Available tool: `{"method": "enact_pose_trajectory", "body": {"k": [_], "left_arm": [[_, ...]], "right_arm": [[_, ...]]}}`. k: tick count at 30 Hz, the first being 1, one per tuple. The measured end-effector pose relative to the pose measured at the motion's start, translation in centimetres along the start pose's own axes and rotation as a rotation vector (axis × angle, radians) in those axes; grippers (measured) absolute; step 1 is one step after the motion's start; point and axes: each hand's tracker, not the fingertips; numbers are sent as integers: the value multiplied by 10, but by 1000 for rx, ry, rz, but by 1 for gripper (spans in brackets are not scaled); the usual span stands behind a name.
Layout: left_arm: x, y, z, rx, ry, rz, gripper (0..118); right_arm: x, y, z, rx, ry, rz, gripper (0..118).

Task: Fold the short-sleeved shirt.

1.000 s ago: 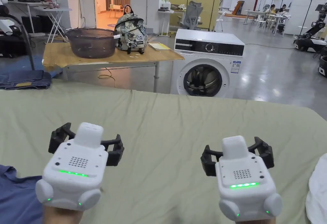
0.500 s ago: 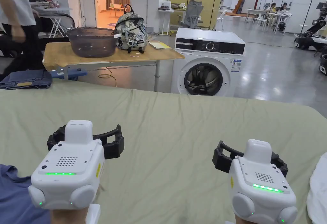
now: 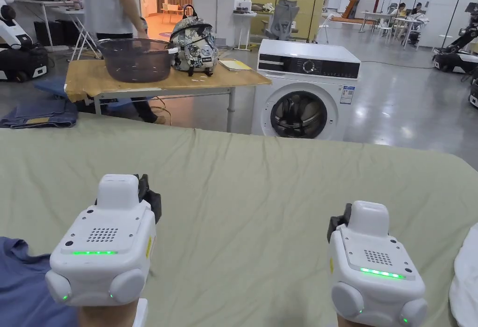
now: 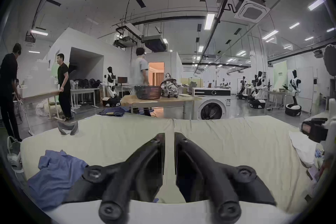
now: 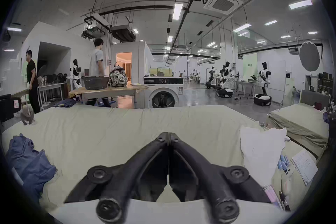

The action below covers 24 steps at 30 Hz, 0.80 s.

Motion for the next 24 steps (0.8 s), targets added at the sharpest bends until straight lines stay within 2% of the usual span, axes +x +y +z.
{"method": "enact_pose_trajectory", "body": {"k": [3, 6, 11, 14, 17, 24], "left_arm": [[-2, 1, 3, -3, -22, 4, 0], [-2, 1, 2, -13, -17, -18, 0], [-19, -2, 2, -81, -50, -3, 0], [-43, -5, 1, -143, -37, 3, 0], [-75, -10, 2, -213, 48, -58, 0], [-189, -25, 7, -429, 137, 2, 0]], "right_arm": [[-5, 2, 2, -2, 8, 14, 0], [-12, 3, 5, 5, 6, 41, 0], [-17, 3, 5, -8, 30, 38, 0], [-24, 2, 5, -16, 52, 52, 0], [-31, 1, 9, -24, 81, 63, 0], [-46, -5, 2, -55, 137, 87, 0]]}}
